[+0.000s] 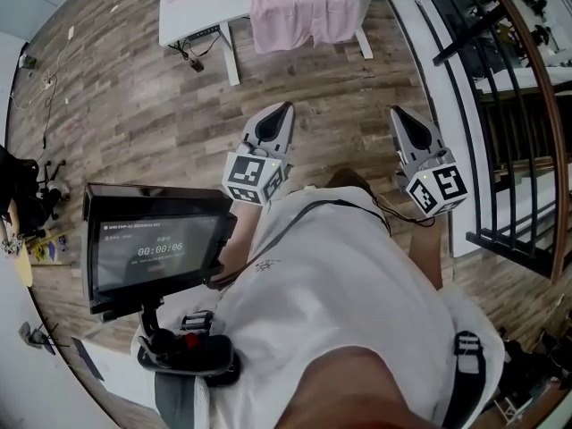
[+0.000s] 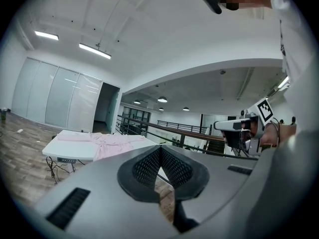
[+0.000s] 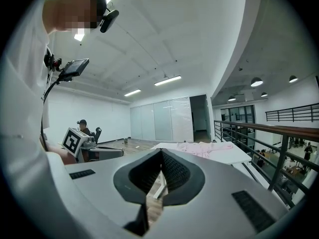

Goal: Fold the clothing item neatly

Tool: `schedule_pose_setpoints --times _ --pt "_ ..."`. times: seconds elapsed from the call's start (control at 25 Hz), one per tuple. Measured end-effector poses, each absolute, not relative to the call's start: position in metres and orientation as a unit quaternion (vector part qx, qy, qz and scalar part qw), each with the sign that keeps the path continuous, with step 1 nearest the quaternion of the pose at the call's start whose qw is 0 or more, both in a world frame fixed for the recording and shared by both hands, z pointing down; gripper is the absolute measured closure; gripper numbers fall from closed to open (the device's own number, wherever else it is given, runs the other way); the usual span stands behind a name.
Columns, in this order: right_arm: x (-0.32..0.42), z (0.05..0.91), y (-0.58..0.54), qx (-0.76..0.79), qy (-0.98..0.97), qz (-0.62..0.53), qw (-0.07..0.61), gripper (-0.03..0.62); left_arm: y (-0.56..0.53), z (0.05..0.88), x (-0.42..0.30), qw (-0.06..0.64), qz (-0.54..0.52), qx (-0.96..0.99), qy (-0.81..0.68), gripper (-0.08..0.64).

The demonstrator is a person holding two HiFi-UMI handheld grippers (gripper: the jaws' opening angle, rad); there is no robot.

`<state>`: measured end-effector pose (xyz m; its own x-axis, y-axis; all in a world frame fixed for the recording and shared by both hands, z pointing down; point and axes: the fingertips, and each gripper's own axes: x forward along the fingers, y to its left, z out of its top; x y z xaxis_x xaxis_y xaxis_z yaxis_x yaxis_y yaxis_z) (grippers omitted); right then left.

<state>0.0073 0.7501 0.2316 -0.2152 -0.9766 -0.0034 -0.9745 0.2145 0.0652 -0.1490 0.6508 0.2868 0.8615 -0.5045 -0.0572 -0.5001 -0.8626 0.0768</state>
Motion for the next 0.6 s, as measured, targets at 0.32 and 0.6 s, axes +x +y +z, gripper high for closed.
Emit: schedule_pose_setpoints --times 0.32,0.6 --pt "0.0 0.229 0.739 0.618 -0.786 -0.027 0.022 0.589 0.646 0.287 -0.162 0.036 -0.04 0.96 -0.275 0.557" --pt "-0.003 0.216 0.714 0.611 -0.79 -0.026 0.026 0.59 0.624 0.276 -0.17 0.039 -0.041 0.957 -0.285 0.557"
